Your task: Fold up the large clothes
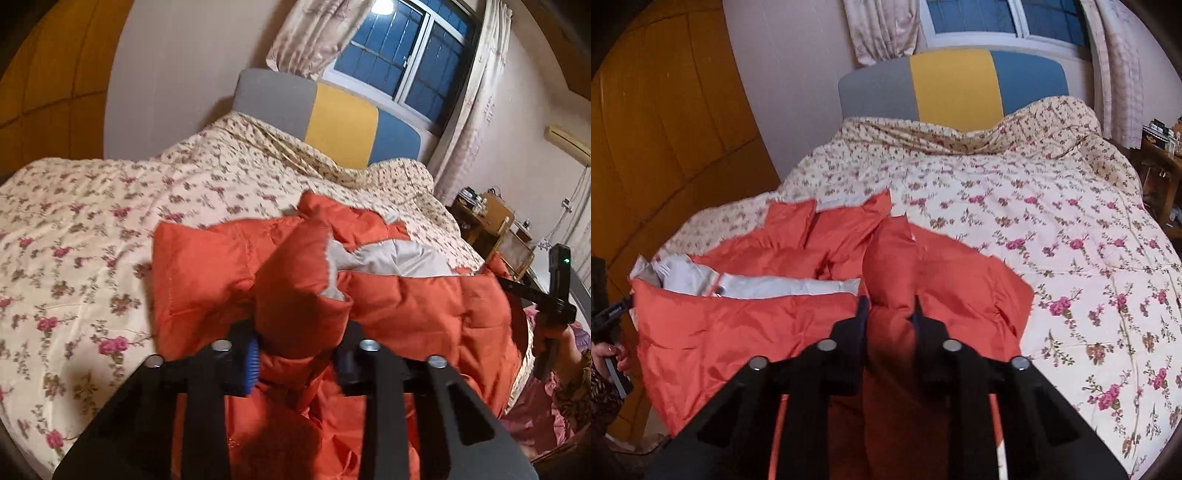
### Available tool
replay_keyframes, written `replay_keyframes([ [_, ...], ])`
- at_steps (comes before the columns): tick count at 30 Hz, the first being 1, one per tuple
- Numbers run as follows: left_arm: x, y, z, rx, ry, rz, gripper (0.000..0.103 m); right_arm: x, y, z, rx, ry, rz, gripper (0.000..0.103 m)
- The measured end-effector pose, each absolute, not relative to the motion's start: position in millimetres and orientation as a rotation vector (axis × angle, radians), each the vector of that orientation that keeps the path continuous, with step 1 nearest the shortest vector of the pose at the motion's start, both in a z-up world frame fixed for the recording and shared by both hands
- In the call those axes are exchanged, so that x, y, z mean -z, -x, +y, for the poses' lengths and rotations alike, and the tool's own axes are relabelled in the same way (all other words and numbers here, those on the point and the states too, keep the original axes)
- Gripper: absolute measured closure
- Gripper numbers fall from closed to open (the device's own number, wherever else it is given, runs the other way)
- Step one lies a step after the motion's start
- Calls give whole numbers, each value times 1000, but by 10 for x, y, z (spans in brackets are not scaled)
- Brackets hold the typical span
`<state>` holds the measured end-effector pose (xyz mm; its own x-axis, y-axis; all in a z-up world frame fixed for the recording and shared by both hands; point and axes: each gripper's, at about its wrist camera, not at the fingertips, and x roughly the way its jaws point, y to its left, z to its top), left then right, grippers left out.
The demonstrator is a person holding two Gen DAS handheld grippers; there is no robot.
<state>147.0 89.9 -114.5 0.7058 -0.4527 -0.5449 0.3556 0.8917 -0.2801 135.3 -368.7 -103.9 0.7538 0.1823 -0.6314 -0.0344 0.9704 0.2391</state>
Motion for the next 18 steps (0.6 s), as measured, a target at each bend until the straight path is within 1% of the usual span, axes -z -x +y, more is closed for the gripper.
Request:
replay_keyframes([
  [2,1050,-1425,943,424,174,624,79,923,-1296,-3719,-115,-240,677,88],
  [8,683,-1452,1091,348,274,544,81,512,-1304,-3794,-98,-284,581,89],
  [14,320,-1776,1073,299,337,449,81,226,-1634,-3833,-58,-295,511,89],
  [18,213,-2018,976,255,330,402,81,194,-1919,-3899,-13,-324,485,89],
])
